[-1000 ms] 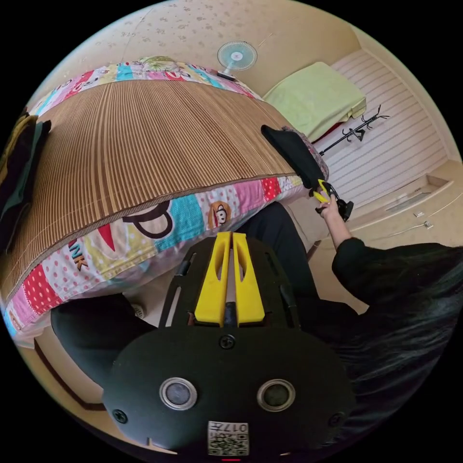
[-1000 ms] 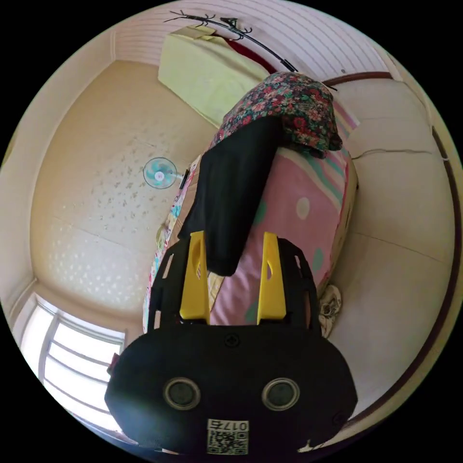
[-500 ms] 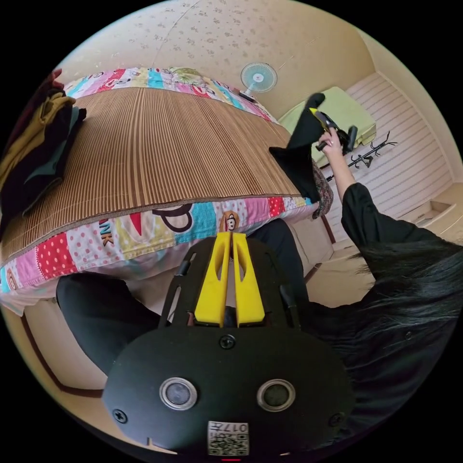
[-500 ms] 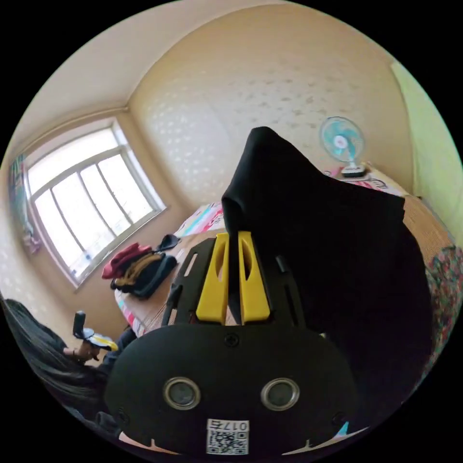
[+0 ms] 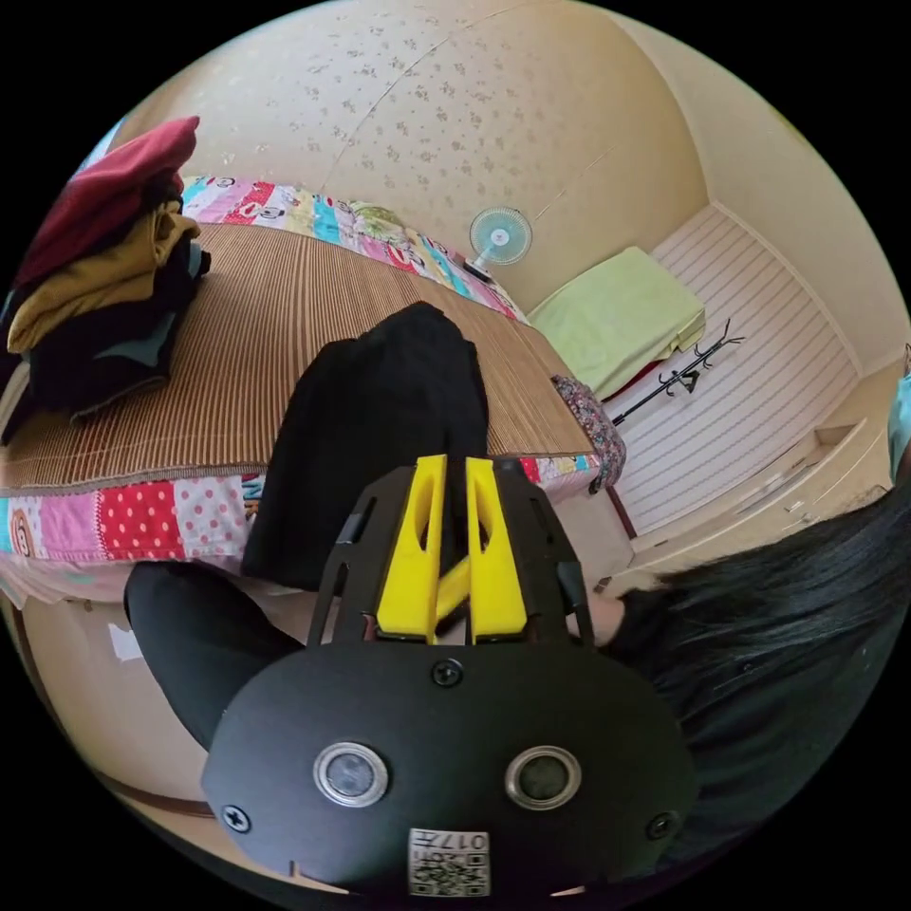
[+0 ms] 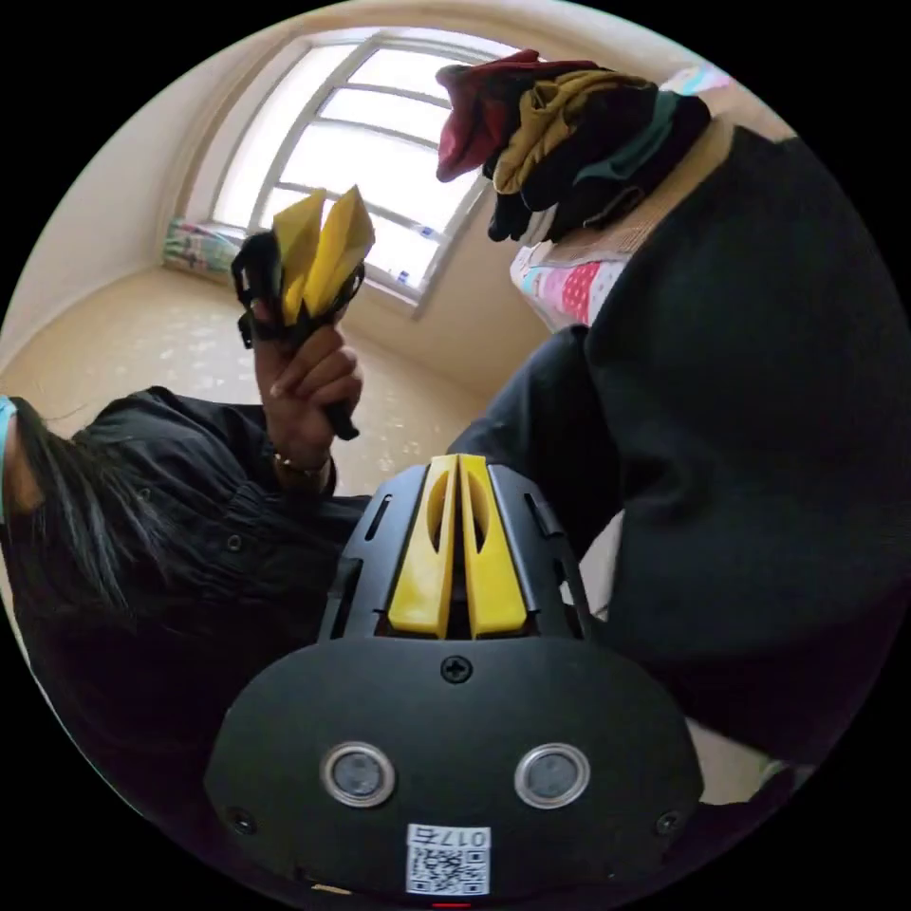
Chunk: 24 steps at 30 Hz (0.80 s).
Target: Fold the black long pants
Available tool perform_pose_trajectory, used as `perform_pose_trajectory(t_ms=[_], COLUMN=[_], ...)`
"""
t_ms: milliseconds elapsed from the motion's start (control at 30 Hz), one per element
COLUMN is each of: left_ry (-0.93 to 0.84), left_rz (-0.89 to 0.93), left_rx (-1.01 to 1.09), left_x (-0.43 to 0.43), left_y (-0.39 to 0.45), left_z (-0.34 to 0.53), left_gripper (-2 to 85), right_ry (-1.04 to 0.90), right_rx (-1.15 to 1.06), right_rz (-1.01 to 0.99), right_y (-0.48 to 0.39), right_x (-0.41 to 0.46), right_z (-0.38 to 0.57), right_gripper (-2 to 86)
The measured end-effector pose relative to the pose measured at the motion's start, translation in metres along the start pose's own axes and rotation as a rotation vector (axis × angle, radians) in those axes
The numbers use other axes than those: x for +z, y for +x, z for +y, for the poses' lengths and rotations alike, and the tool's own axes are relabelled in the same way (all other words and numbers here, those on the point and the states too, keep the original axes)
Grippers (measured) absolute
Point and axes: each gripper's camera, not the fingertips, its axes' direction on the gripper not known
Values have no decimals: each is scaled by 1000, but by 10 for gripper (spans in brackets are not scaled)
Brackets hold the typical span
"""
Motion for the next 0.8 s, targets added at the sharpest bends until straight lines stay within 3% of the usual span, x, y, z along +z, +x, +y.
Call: perform_pose_trajectory(t_ms=[67, 167, 267, 433, 633, 767, 800], left_ry=[-26, -100, -163, -298, -377, -506, -470], left_rz=[30, 96, 102, -1, -196, -283, -324], left_rx=[11, 72, 168, 271, 244, 147, 160], left_x=[17, 68, 135, 261, 370, 423, 423], left_y=[0, 11, 37, 80, 87, 70, 72], left_z=[-20, -63, -114, -197, -262, -263, -257], left_gripper=[77, 87, 88, 105, 155, 153, 140], right_ry=[114, 200, 244, 344, 674, 798, 825], right_rx=[38, 85, 131, 381, 469, 510, 529], right_rz=[-79, -13, 201, 804, 899, 911, 916], right_y=[-1, -6, -10, -21, 0, 29, 38], right_x=[-2, -36, -87, -175, -269, -305, -311], right_z=[31, 55, 58, 36, 0, -36, -46], right_gripper=[7, 7, 8, 27, 86, 107, 113])
